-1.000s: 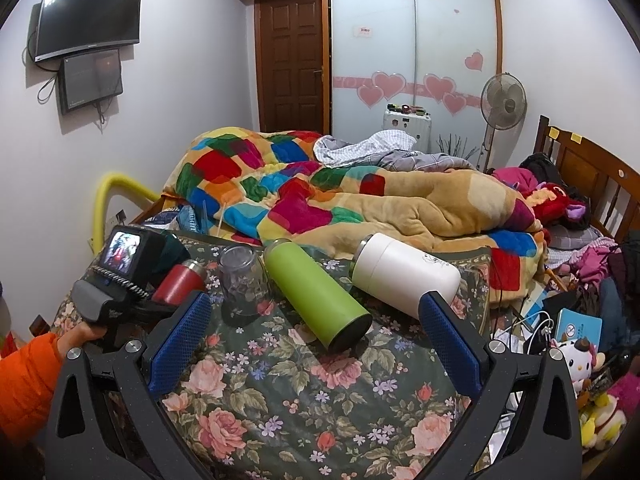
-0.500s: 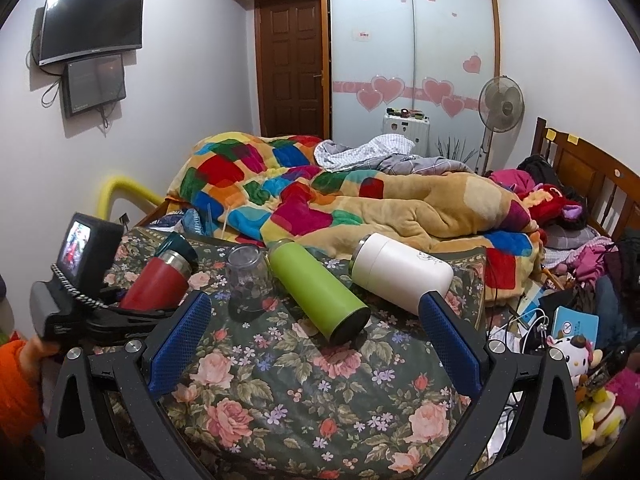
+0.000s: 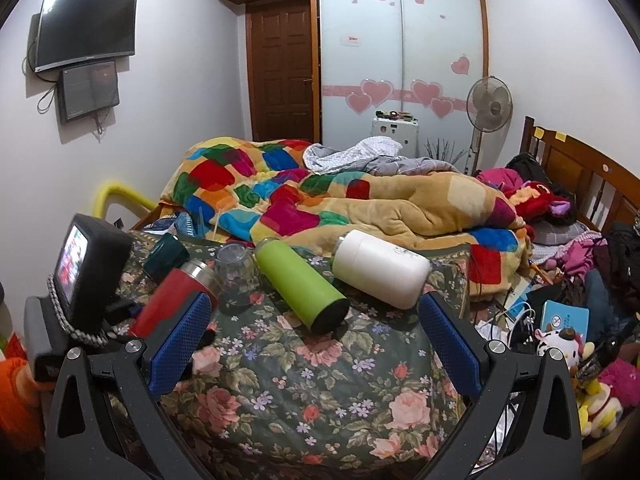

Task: Flip cup upright
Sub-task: 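Close the left tool on the red bottle's body and lift it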

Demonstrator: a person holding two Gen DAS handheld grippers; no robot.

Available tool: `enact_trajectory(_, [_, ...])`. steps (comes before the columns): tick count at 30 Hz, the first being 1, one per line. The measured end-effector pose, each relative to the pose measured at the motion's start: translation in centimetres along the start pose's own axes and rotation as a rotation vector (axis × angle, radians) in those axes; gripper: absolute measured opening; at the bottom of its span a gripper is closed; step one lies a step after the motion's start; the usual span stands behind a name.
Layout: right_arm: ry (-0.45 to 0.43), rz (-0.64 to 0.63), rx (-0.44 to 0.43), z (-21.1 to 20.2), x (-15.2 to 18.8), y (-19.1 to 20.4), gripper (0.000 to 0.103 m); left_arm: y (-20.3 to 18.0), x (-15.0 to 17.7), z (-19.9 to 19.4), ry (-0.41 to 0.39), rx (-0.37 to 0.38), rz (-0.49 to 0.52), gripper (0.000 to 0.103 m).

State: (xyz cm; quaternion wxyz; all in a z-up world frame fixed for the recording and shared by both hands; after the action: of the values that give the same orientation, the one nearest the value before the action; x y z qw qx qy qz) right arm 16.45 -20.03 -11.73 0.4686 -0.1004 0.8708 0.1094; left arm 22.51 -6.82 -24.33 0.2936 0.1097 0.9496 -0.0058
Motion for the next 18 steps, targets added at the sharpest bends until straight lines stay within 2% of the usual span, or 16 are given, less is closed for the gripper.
enact_trajectory(7, [0.036,0.014,0.025,0.4,1.1,-1.6,0.103,-3.4,1.0,4.0,0.065,0.018,0.011,0.061])
enact_trajectory(14, [0.074,0.018,0.039,0.9,2.1,-2.7,0.103,-4.3,2.4,7.5,0.141,0.025,-0.007,0.061])
enact_trajectory(18, [0.092,0.021,0.041,1.2,2.5,-2.9,0.103,-4.2,2.6,8.1,0.141,0.016,-0.007,0.061])
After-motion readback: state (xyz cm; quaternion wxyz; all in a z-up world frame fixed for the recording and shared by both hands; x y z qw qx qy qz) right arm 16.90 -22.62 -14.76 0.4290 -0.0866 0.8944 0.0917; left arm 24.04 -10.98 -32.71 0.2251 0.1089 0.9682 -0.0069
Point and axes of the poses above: each gripper's, at about its wrist camera, not at the fingertips, and z roughly the way its jaws point, y to its left, x to its underside, the point moved 6 cm from there along z, roughly the way its jaws point, and after that the axes turned 8 degrees about -x, right-handed, at the moved point
